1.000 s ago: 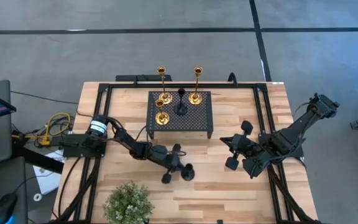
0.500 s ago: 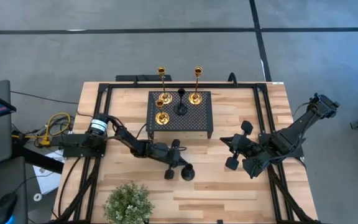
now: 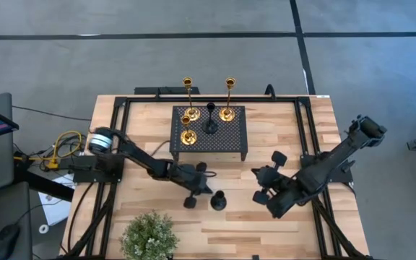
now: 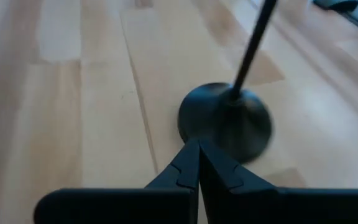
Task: Pick & Place candle stick holders
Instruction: Put the black candle holder on the shelf
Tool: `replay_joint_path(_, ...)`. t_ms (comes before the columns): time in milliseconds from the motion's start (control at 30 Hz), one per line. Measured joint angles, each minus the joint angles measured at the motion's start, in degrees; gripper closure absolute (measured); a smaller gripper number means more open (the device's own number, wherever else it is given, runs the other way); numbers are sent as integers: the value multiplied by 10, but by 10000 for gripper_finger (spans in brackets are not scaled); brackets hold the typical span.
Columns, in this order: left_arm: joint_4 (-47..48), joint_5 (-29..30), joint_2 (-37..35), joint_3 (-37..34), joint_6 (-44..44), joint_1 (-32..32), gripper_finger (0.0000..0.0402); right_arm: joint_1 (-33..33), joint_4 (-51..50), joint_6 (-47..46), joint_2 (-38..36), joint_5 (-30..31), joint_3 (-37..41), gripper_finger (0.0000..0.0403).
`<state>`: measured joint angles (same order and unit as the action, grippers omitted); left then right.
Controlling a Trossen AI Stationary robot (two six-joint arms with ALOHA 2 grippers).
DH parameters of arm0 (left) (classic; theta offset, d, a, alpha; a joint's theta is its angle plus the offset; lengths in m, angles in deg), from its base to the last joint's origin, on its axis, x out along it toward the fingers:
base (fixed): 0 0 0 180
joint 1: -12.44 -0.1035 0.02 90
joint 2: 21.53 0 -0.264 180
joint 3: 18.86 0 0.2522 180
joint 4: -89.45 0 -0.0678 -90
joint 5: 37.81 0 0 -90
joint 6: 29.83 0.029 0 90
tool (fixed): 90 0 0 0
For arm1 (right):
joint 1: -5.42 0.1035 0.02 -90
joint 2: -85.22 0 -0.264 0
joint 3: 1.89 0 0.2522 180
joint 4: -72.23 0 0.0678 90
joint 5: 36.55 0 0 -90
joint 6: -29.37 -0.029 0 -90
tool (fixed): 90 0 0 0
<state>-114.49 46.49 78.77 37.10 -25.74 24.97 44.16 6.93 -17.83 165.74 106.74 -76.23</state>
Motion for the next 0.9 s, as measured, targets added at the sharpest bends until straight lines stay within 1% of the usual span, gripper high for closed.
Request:
replay_joint_path(67, 44, 1, -50, -10, 3, 3, 398, 7, -22, -25, 13, -5, 0, 403)
replay_joint_path(167, 69, 1, -128, -43, 9, 11, 398, 21, -33, -39, 19, -5, 1, 403)
replay_joint_path(300, 73, -1, -232, -108, 29, 18, 398, 51, -33, -36, 15, -1, 1, 403)
replay_joint_path(433, 73, 1, -335, -177, 31, 18, 398, 90, -33, -37, 10, 10, 1, 403)
replay_joint_path(533, 74, 8, -396, -216, 28, 18, 398, 109, -31, -37, 11, 12, 2, 403)
replay_joint_path(700, 74, 14, -463, -251, 15, 18, 398, 126, -27, -28, 5, 23, 3, 403)
replay_joint_path(800, 75, 14, -479, -254, 14, 18, 398, 118, 4, 16, -17, 24, 17, 403)
replay_joint_path(900, 75, 14, -479, -254, 15, 18, 398, 97, 70, 77, -56, 14, 55, 403)
